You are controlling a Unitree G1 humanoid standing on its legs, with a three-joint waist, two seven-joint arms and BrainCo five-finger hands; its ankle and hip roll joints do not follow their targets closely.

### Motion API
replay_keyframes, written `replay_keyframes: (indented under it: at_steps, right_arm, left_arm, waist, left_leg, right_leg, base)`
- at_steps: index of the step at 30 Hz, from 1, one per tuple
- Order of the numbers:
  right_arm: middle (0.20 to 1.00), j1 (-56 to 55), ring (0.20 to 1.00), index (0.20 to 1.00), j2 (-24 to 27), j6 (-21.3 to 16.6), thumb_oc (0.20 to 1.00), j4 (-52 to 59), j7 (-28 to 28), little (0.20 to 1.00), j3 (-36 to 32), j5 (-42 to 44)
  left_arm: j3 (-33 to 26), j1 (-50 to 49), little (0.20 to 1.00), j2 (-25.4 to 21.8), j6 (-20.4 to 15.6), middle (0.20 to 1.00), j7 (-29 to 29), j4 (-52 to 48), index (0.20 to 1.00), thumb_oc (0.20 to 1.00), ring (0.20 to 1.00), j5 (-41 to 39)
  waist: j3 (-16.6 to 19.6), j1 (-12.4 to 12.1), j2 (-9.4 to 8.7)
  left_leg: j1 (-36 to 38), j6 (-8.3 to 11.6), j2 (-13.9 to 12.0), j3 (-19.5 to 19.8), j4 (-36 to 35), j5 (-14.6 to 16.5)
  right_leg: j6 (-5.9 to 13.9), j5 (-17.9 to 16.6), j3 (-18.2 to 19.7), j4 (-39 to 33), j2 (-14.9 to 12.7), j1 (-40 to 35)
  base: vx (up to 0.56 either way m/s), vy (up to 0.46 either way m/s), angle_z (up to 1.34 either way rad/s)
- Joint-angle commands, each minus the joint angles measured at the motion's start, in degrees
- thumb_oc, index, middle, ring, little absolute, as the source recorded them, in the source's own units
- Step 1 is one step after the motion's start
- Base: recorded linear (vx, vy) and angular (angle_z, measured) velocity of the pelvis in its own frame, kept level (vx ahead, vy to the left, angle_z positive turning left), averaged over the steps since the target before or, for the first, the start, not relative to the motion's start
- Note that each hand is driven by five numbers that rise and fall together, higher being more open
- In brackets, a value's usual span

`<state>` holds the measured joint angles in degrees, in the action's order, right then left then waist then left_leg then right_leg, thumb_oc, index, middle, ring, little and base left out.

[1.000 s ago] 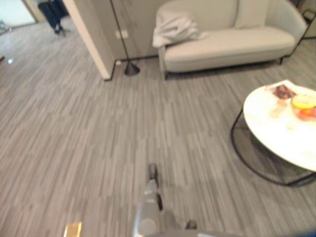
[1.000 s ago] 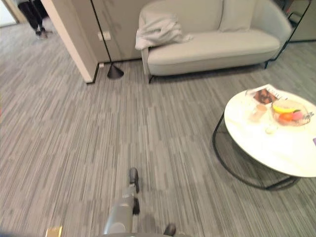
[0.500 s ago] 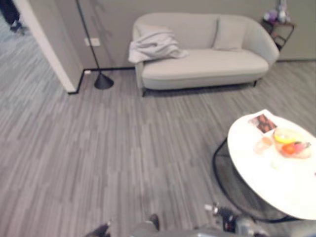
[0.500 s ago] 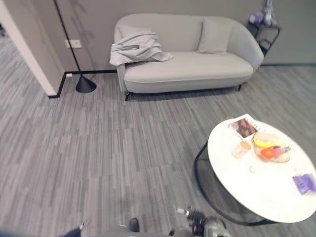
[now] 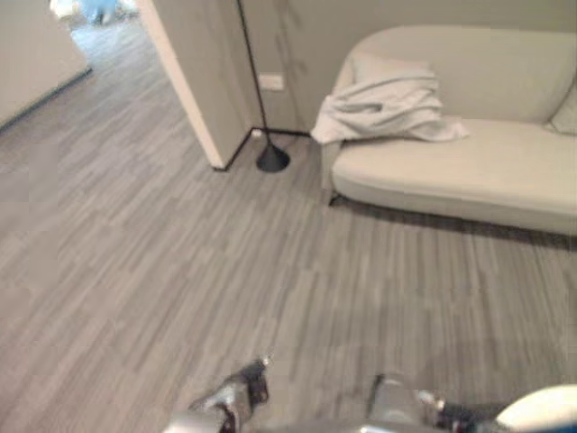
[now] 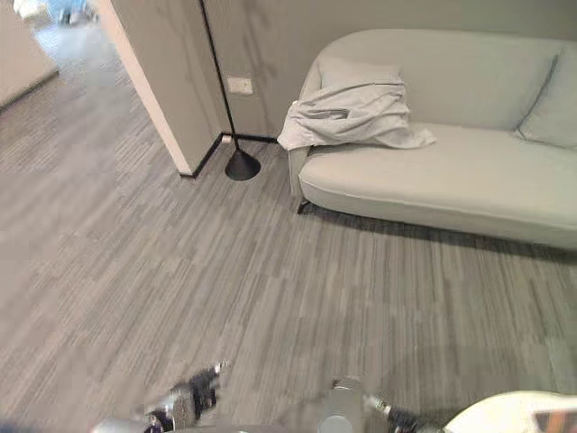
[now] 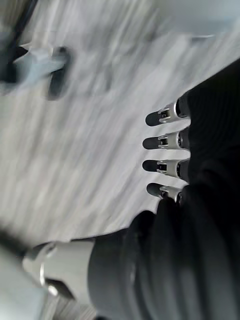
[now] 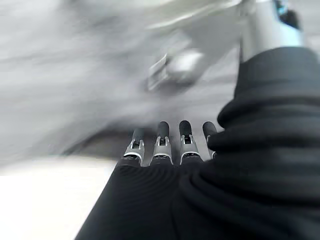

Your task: Hang the clothes on the sofa on the clothes rack.

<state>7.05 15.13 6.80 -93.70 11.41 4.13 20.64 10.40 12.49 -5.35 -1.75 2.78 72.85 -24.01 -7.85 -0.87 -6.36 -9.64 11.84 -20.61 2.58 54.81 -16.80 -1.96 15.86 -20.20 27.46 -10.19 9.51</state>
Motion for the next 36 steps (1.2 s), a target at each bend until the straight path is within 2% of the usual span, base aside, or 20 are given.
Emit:
replay_keyframes:
  at_steps: [1, 3, 4, 7, 12, 13, 15, 16, 17, 19, 20, 23, 24, 26, 29, 30, 31, 32, 34, 36]
  right_arm:
    - [1.0, -5.76, 1.0, 1.0, 1.42, -3.73, 1.0, 10.8, -2.8, 1.0, 2.57, 1.44]
    - [1.0, -5.42, 1.0, 1.0, 1.49, -3.96, 1.0, 12.05, -2.83, 1.0, 2.73, 2.45]
    - [1.0, -4.93, 1.0, 1.0, 1.34, -4.27, 1.0, 12.19, -2.82, 1.0, 3.0, 2.8]
    - [1.0, -3.18, 1.0, 1.0, 0.53, -4.7, 1.0, 11.7, -3.1, 1.0, 3.76, 3.19]
    - [1.0, -2.23, 1.0, 1.0, -1.86, -4.41, 1.0, 11.89, -2.51, 1.0, 3.29, 4.72]
    - [1.0, -1.97, 1.0, 1.0, -2.39, -4.68, 1.0, 11.92, -2.51, 1.0, 2.7, 5.36]
    - [1.0, -2.03, 1.0, 1.0, -3.52, -4.21, 1.0, 9.95, -2.22, 1.0, 0.57, 7.02]
    - [1.0, -2.14, 1.0, 1.0, -3.46, -4.2, 1.0, 10.33, -2.06, 1.0, 0.81, 6.69]
    - [1.0, -2.26, 1.0, 1.0, -3.24, -4.43, 1.0, 11.29, -1.94, 1.0, 1.18, 5.87]
    - [1.0, -2.39, 1.0, 1.0, -3.17, -4.94, 1.0, 12.7, -2.02, 1.0, 1.87, 5.11]
    - [1.0, -2.21, 1.0, 1.0, -2.87, -5.2, 1.0, 13.14, -2.44, 1.0, 2.23, 4.9]
    - [1.0, -2.67, 1.0, 1.0, -2.32, -5.69, 1.0, 13.39, -3.26, 1.0, 1.61, 5.29]
    - [1.0, -3.18, 1.0, 1.0, -1.37, -6.13, 1.0, 13.75, -4.71, 1.0, 0.15, 5.43]
    - [1.0, -3.47, 1.0, 1.0, -1.23, -6.43, 1.0, 14.17, -5.4, 1.0, -0.46, 5.38]
    - [1.0, -4.84, 1.0, 1.0, -1.41, -7.75, 1.0, 19.43, -8.89, 1.0, -1.27, 2.73]
    - [1.0, -4.94, 1.0, 1.0, -1.44, -7.71, 1.0, 19.46, -8.92, 1.0, -1.23, 2.7]
    - [1.0, -5.45, 1.0, 1.0, -1.38, -7.94, 1.0, 25.32, -11.13, 1.0, -0.08, -1.08]
    - [1.0, -5.49, 1.0, 1.0, -1.4, -7.89, 1.0, 25.39, -11.16, 1.0, -0.09, -1.1]
    - [1.0, -7.07, 1.0, 1.0, 0.27, -7.71, 1.0, 38.0, -12.42, 1.0, 2.4, -7.93]
    - [1.0, -8.0, 1.0, 1.0, 0.7, -7.62, 1.0, 39.99, -12.25, 1.0, 3.12, -9.74]
  left_arm:
    - [-6.06, -3.81, 1.0, -3.92, -2.8, 1.0, -1.84, -1.29, 1.0, 1.0, 1.0, -6.04]
    - [-7.03, -4.85, 1.0, -3.73, -2.53, 1.0, -1.89, -2.86, 1.0, 1.0, 1.0, -7.83]
    - [-7.72, -5.12, 1.0, -3.41, -2.43, 1.0, -1.7, -3.71, 1.0, 1.0, 1.0, -9.14]
    - [-9.08, -4.72, 1.0, -3.54, -2.14, 1.0, -1.48, -1.34, 1.0, 1.0, 1.0, -10.25]
    - [-14.9, -7.26, 1.0, -5.8, -1.3, 1.0, -0.99, 5.88, 1.0, 1.0, 1.0, -11.39]
    - [-15.42, -7.1, 1.0, -6.49, -1.15, 1.0, -0.87, 7.36, 1.0, 1.0, 1.0, -11.4]
    - [-16.1, -8.18, 1.0, -8.37, -0.3, 1.0, -0.51, 10.02, 1.0, 1.0, 1.0, -8.55]
    - [-15.95, -8.8, 1.0, -8.85, -0.19, 1.0, -0.33, 10.2, 1.0, 1.0, 1.0, -7.61]
    - [-16.05, -9.42, 1.0, -9.32, -0.17, 1.0, -0.28, 10.2, 1.0, 1.0, 1.0, -7.13]
    - [-15.72, -9.24, 1.0, -10.1, -0.49, 1.0, -0.64, 9.8, 1.0, 1.0, 1.0, -6.8]
    - [-15.18, -8.49, 1.0, -10.3, -1.04, 1.0, -0.97, 9.54, 1.0, 1.0, 1.0, -6.4]
    - [-14.57, -7.7, 1.0, -9.94, -1.49, 1.0, -0.99, 8.45, 1.0, 1.0, 1.0, -6.4]
    - [-12.97, -6.88, 1.0, -9.04, -1.67, 1.0, -1.11, 8.06, 1.0, 1.0, 1.0, -4.6]
    - [-12.6, -6.85, 1.0, -8.69, -1.85, 1.0, -1.11, 8.0, 1.0, 1.0, 1.0, -3.71]
    - [-10.86, -6.76, 1.0, -6.74, -2.74, 1.0, -1.94, 7.06, 1.0, 1.0, 1.0, -0.74]
    - [-10.86, -6.84, 1.0, -6.75, -2.73, 1.0, -1.95, 7.08, 1.0, 1.0, 1.0, -0.74]
    - [-9.58, -6.62, 1.0, -5.64, -3.11, 1.0, -2.76, 5.78, 1.0, 1.0, 1.0, 0.67]
    - [-9.58, -6.63, 1.0, -5.65, -3.1, 1.0, -2.77, 5.76, 1.0, 1.0, 1.0, 0.67]
    - [-8.54, -6.68, 1.0, -4.55, -3.37, 1.0, -2.95, 3.76, 1.0, 1.0, 1.0, 1.12]
    - [-8.82, -6.86, 1.0, -4.24, -3.28, 1.0, -2.71, 3.65, 1.0, 1.0, 1.0, 0.89]
  waist:
    - [1.97, -2.65, 1.59]
    - [2.16, -3.55, 1.3]
    - [1.94, -4.89, 2.21]
    - [1.42, -6.75, 2.13]
    - [3.34, -9.2, 1.58]
    - [3.68, -9.6, 1.57]
    - [4.59, -8.66, 0.54]
    - [4.52, -8.06, 1.01]
    - [4.7, -7.64, 1.76]
    - [4.0, -5.73, 3.79]
    - [3.01, -4.37, 4.7]
    - [2.13, -2.92, 6.11]
    - [2.27, -1.61, 6.77]
    - [2.42, -1.22, 6.95]
    - [2.53, 0.93, 6.28]
    - [2.65, 0.85, 6.55]
    - [2.42, 2.05, 5.77]
    - [2.54, 2.06, 5.7]
    - [2.18, 2.84, 4.81]
    - [2.32, 2.86, 3.76]
  left_leg:
    - [-1.45, -5.95, 4.2, -21.23, -21.68, 17.18]
    - [-4.98, -5.39, 3.72, -21.21, -33.84, 14.6]
    - [-6.04, -3.68, 3.52, -19.76, -47.24, 7.5]
    - [-8.47, -2.99, 2.61, -17.18, -59.52, 4.28]
    - [-11.4, -3.71, 2.5, -16.34, -51.86, 3.53]
    - [-11.6, -4.69, 3.45, -16.17, -48.77, 3.65]
    - [-8.39, -7.54, 8.71, -18.42, -45.61, 8.36]
    - [-7.32, -8.98, 10.08, -19.48, -45.97, 9.54]
    - [-5.52, -10.47, 11.81, -20.34, -47.22, 10.68]
    - [-1.33, -12.04, 14.3, -20.84, -50.34, 11.74]
    - [1.42, -12.59, 15.66, -21.05, -52.49, 12.31]
    - [5.51, -12.5, 17.56, -21.1, -54.52, 13.59]
    - [8.12, -11.41, 17.77, -20.32, -55.21, 15.06]
    - [8.96, -11.08, 17.64, -19.93, -55.58, 15.76]
    - [10.93, -10.78, 18.22, -18.66, -55.05, 17.51]
    - [11.59, -10.39, 17.97, -18.15, -55.2, 18.42]
    - [12.22, -10.68, 18.87, -17.23, -54.65, 18.83]
    - [12.06, -10.72, 18.95, -17.25, -54.65, 18.74]
    - [13.65, -10.78, 19.91, -15.47, -54.13, 20.5]
    - [13.99, -10.82, 20.94, -14.59, -53.95, 20.92]
  right_leg:
    - [7.07, -14.73, -2.22, -29.44, 0.57, -15.23]
    - [7.53, -13.48, -2.87, -31.3, 1.22, -18.7]
    - [7.58, -11.43, -3.22, -31.53, 3.22, -21.8]
    - [7.64, -7.74, -2.42, -30.53, 4.63, -25.51]
    - [7.6, -1.39, 1.94, -24.87, 4.31, -29.58]
    - [8.35, -2.47, 1.89, -22.92, 3.58, -28.66]
    - [11.49, -11.12, 1.91, -7.3, -2.26, -23.39]
    - [12.51, -18.05, 1.34, -1.38, -4.5, -20.84]
    - [13.53, -21.87, 0.52, 3.38, -6.94, -17.85]
    - [14.05, -23.48, -0.11, 9.6, -7.76, -12.78]
    - [13.29, -20.42, -0.16, 10.47, -6.89, -8.94]
    - [11.74, -14.56, -4.07, 1.13, -6.0, -6.69]
    - [10.66, -14.41, -7.8, -9.79, -6.48, -6.5]
    - [11.02, -15.76, -8.3, -13.2, -6.95, -6.42]
    - [12.68, -22.74, -5.01, -23.49, -9.81, -5.11]
    - [13.36, -22.0, -4.42, -23.37, -9.43, -5.59]
    - [13.54, -24.87, 0.68, -25.92, -10.21, -4.34]
    - [13.53, -24.99, 0.7, -26.0, -10.27, -4.2]
    - [14.35, -25.98, 5.87, -26.71, -10.63, -4.05]
    - [14.83, -26.82, 6.44, -26.4, -10.98, -4.74]
  base:
    - [0.49, 0.092, 0.22]
    - [0.61, 0.115, 0.49]
    - [0.57, 0.107, -0.08]
    - [0.7, 0.135, -1.34]
    - [0.63, 0.199, -0.73]
    - [0.51, 0.338, -0.89]
    - [0.7, 0.485, -1.01]
    - [0.47, 0.425, -0.44]
    - [0.42, 0.437, -0.01]
    - [0.41, 0.422, 0.24]
    - [0.47, 0.368, 0.1]
    - [0.35, 0.11, 0.28]
    - [0.47, -0.03, 0.56]
    - [0.32, -0.08, 0.58]
    - [0.28, -0.118, 0.61]
    - [0.25, -0.127, 0.58]
    - [0.21, -0.087, 0.67]
    - [0.24, -0.132, 0.81]
    - [0.24, -0.079, 0.52]
    - [0.2, -0.114, 0.22]
